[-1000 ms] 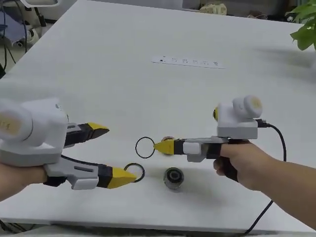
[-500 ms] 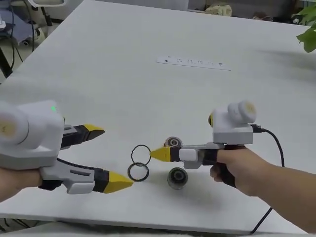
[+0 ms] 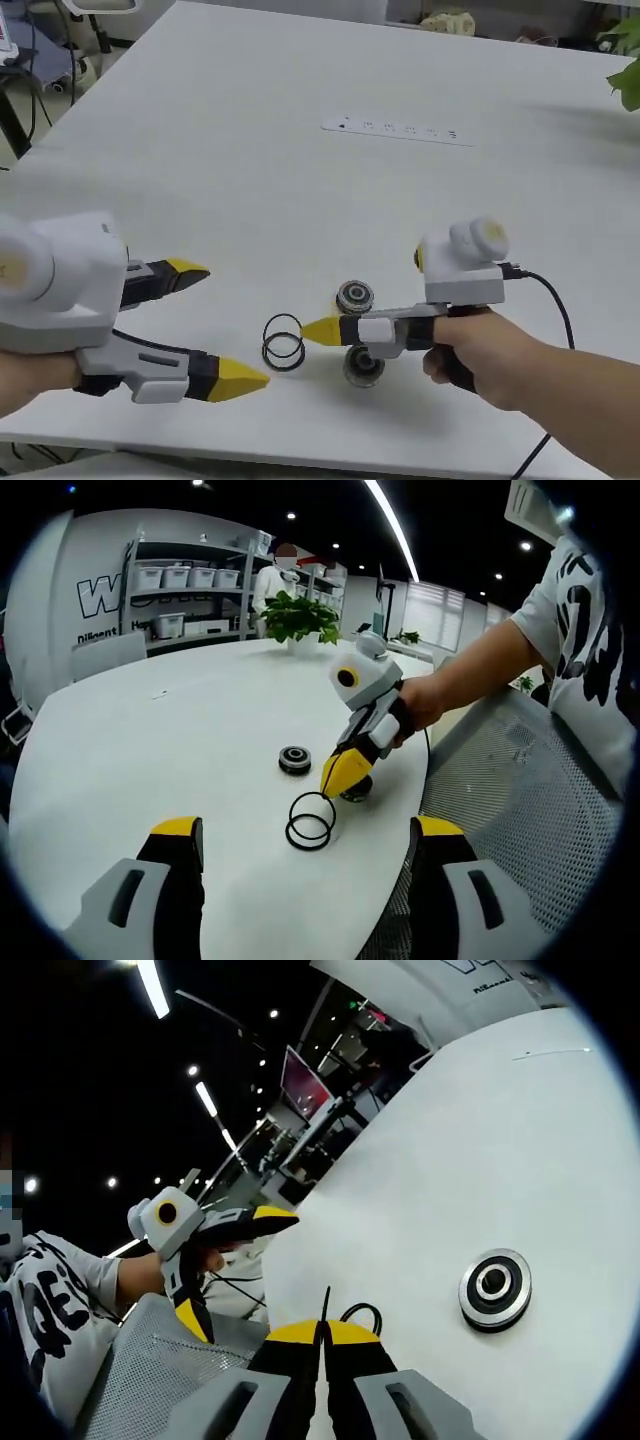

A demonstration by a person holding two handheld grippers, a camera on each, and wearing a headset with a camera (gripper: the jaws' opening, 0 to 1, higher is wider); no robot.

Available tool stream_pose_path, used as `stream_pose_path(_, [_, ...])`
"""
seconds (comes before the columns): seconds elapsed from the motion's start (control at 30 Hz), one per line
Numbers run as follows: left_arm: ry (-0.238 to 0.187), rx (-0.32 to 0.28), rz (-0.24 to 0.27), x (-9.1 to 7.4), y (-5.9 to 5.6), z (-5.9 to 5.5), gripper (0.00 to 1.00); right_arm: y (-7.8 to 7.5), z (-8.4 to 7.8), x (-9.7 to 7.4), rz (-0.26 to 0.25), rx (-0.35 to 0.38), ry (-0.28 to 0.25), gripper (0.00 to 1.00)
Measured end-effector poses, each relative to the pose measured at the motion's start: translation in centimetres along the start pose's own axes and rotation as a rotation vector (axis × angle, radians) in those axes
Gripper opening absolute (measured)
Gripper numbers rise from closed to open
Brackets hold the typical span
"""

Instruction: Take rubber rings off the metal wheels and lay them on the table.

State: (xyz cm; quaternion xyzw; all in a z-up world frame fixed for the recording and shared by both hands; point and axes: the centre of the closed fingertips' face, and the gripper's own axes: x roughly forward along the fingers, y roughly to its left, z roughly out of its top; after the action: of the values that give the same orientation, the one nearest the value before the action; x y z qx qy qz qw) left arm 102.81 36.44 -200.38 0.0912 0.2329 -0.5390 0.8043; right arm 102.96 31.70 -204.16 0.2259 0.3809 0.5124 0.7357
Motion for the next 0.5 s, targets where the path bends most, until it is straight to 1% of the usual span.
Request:
stream_pose_path(0.27, [0.01,0.0,-0.001,-0.02,-0.05,-0.33,0.83,-0.35,-0.47,0.34,-0.012,0.004,0.024,0.0])
stream_pose_path(0.5, [0.011,-0.01,-0.001,-0.06,0.0,-0.52,0.83,-0.63,-0.65,0.53,-0.017,0.01,0.031,0.0])
